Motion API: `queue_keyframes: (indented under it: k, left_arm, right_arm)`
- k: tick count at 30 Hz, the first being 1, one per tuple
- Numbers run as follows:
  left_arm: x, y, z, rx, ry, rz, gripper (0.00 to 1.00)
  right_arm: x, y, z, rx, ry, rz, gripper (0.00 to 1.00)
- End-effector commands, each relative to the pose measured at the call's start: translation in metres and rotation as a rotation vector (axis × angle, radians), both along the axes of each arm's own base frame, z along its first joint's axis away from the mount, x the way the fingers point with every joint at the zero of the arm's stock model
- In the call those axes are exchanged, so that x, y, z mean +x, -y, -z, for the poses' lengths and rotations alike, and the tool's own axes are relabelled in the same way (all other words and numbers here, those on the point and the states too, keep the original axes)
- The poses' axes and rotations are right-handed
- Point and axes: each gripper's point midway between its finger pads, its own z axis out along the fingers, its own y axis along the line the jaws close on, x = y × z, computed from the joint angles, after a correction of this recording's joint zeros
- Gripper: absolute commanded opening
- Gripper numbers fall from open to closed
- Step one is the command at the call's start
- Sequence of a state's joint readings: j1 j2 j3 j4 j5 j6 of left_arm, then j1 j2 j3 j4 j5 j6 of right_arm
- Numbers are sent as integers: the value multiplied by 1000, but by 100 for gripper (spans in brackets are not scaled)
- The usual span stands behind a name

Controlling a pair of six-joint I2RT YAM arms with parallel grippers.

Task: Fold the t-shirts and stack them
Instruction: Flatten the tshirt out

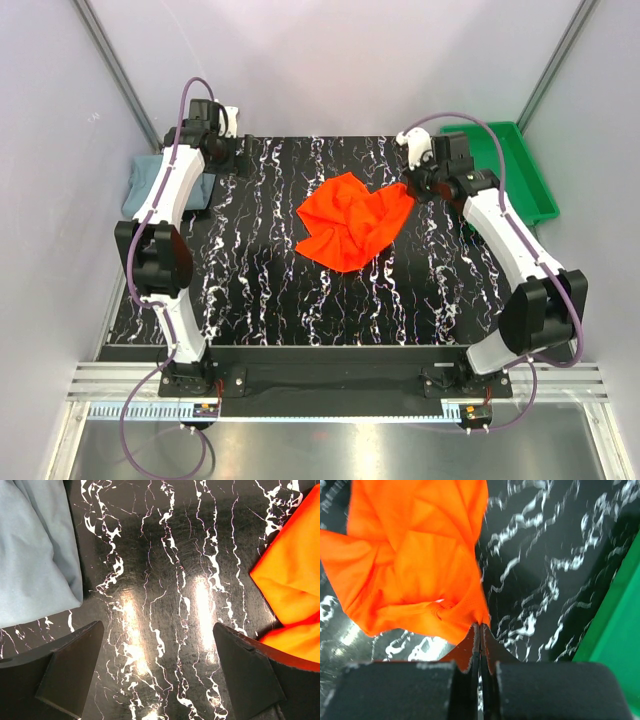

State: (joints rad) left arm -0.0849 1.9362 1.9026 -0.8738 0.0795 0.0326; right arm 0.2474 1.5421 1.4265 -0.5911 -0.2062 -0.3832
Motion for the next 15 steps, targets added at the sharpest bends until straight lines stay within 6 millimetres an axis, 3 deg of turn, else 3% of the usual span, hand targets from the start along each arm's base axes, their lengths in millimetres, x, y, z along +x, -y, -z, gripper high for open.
queue_keyframes:
  k: [1,7,9,10,12,15]
  left_arm:
    - [7,10,-28,-29,81,20,99]
    - [1,15,-25,-35,68,35,99]
    - [-1,15,-24,-31,64,36,99]
    - [-2,14,-23,-30,61,37,99]
    - [-3,14,-23,-29,61,38,99]
    - [-6,14,-24,-23,61,41,99]
  right_arm:
    - [5,22,5,-14,40,112,0]
    - [1,61,78,3,-234,358,0]
    - [2,67,94,-18,-270,374,14]
    - [6,68,95,-26,-256,372,37]
    - [20,64,84,-12,-207,351,45]
    - [47,42,56,49,-109,247,54]
